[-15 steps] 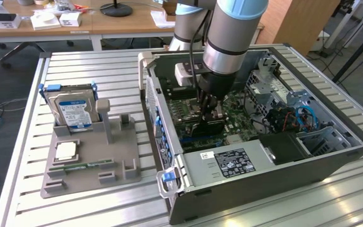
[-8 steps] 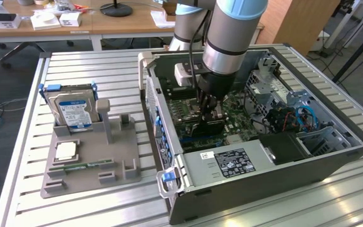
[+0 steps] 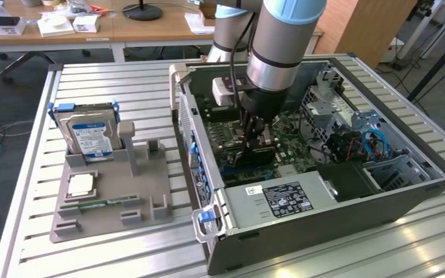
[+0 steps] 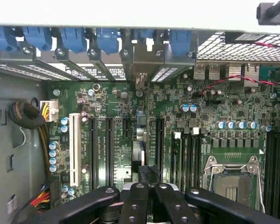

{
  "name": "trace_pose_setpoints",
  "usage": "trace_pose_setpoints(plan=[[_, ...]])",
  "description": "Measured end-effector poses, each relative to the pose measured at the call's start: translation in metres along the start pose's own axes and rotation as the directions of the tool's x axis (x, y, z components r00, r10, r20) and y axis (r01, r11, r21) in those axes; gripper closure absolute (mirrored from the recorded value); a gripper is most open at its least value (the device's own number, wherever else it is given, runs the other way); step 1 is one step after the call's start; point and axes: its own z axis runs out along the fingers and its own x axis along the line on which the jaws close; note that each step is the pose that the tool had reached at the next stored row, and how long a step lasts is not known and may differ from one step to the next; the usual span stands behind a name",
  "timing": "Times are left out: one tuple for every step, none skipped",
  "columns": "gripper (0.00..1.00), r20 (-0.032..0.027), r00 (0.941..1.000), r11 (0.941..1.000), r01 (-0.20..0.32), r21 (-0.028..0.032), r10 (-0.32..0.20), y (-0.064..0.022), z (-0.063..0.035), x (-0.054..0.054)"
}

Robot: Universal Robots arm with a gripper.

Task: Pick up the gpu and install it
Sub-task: 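Press down on the gpu until it lock into place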

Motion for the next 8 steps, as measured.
trace_pose_setpoints(plan=[[0.9, 0.0, 1.0, 1.0, 0.0, 0.0001, 0.0, 0.0, -0.0001, 0.0], [0.9, 0.0005, 1.0, 1.0, 0.0, 0.0003, 0.0, 0.0001, -0.0006, 0.0], [0.9, 0.0015, 1.0, 1.0, 0.0, 0.0008, 0.0, 0.0001, -0.0013, -0.0001], [0.9, 0.0011, 1.0, 1.0, 0.0, 0.0007, 0.0, 0.0001, -0.0029, -0.0001], [0.9, 0.0002, 1.0, 1.0, 0.0, 0.0002, 0.0, 0.0001, -0.0049, -0.0002], [0.9, 0.0001, 1.0, 1.0, 0.0, 0.0002, 0.0, 0.0002, -0.0068, -0.0002], [0.9, 0.0003, 1.0, 1.0, 0.0, 0.0003, 0.0, 0.0002, -0.0078, -0.0003], [0.9, 0.0004, 1.0, 1.0, 0.0, 0.0004, 0.0, 0.0001, -0.0079, -0.0003]])
